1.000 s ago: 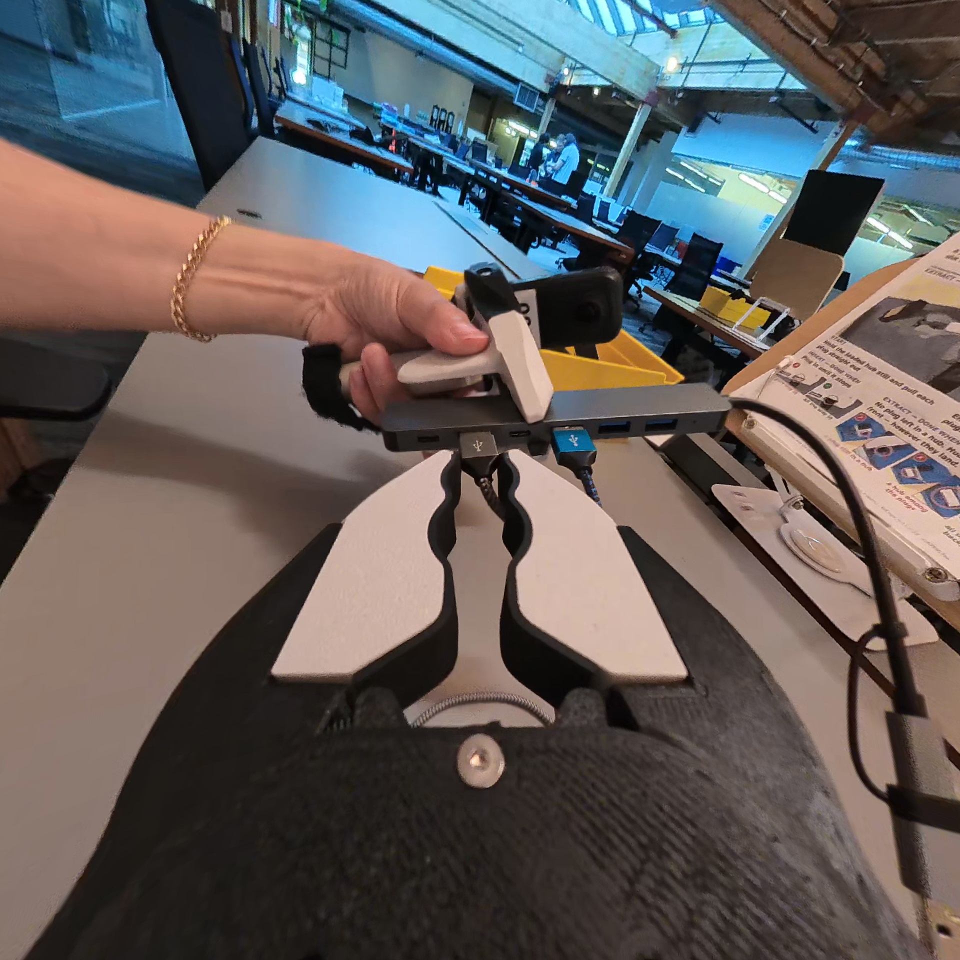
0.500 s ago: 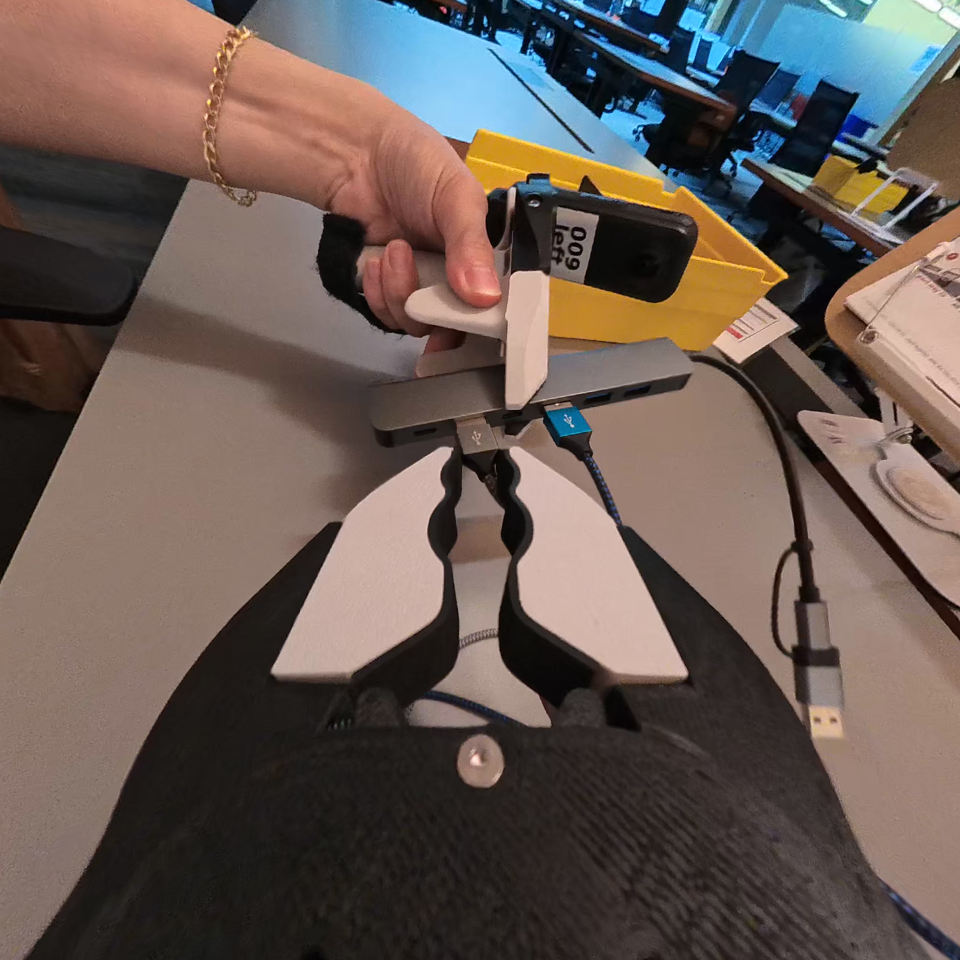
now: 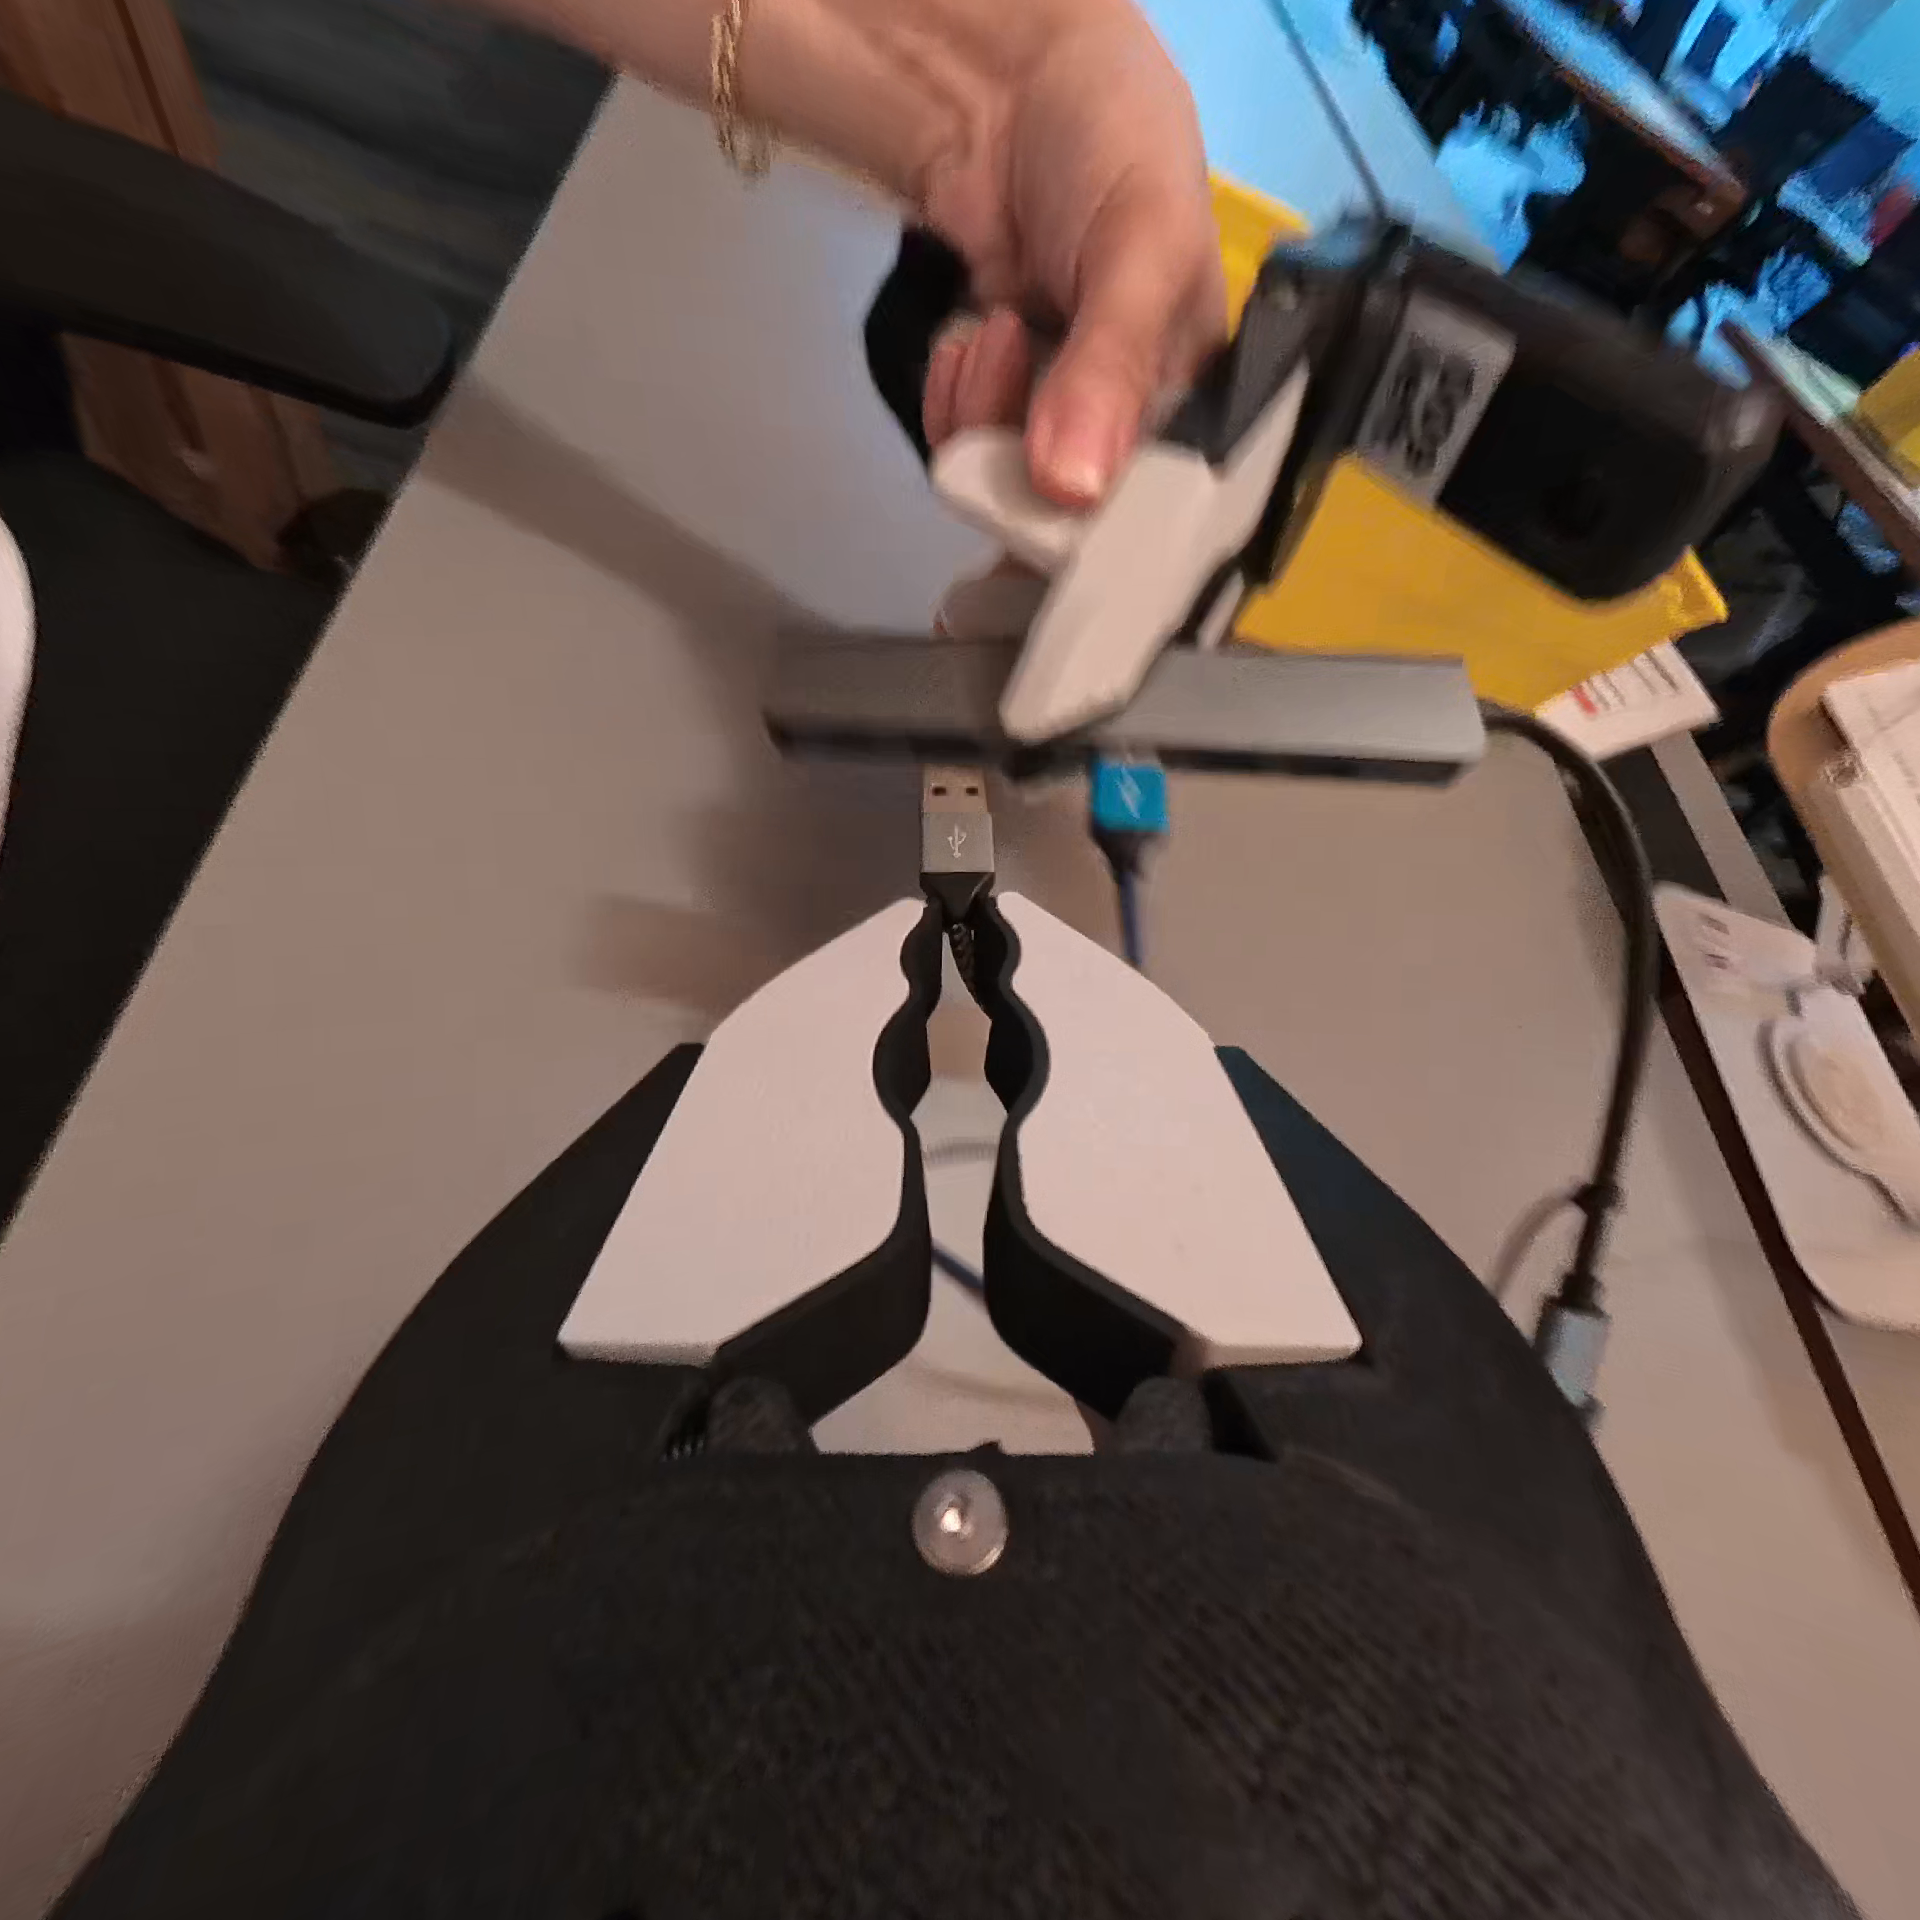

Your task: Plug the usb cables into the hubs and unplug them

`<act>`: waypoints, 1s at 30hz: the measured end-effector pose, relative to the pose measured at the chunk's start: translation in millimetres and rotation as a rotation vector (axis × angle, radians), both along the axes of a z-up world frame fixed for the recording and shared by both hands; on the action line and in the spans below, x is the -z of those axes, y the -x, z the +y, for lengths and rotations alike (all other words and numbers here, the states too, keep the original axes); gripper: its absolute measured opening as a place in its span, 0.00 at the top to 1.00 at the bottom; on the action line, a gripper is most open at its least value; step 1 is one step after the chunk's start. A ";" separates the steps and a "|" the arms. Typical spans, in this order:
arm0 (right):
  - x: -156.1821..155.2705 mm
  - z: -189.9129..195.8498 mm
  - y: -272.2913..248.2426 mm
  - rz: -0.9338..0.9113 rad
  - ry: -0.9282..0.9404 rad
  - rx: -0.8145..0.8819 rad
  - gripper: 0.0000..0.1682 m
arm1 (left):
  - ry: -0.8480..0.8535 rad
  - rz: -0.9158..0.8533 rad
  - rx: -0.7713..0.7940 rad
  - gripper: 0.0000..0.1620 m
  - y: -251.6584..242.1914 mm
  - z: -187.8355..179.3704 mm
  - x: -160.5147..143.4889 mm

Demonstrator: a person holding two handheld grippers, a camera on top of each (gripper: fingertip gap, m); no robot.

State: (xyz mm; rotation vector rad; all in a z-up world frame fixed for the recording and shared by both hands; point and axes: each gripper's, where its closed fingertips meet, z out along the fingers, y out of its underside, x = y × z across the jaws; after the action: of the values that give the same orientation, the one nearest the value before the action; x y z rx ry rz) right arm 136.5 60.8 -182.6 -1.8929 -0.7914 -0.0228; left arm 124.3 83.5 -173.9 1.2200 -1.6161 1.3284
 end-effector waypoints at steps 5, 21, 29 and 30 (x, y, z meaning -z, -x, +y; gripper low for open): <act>-22.4 -30.7 -54.8 0.099 -0.095 0.129 0.96 | -0.059 -0.001 -0.080 0.94 12.8 39.0 -3.6; -41.3 -113.3 -96.4 0.215 -0.037 0.224 0.96 | 0.139 -0.499 -0.545 0.94 11.0 108.7 -148.6; -18.4 -119.1 -137.2 0.192 0.026 0.432 0.96 | 0.125 -0.690 -0.650 0.94 52.7 137.7 -214.1; -16.4 -117.8 -139.1 0.154 0.025 0.439 0.96 | 0.119 -0.710 -0.659 0.94 57.3 140.2 -220.5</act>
State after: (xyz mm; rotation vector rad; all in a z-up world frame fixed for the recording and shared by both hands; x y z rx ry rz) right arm 275.7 -57.0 -166.1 -2.0317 -0.2639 -0.1380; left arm 67.1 223.8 46.6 1.3481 -1.5880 2.4510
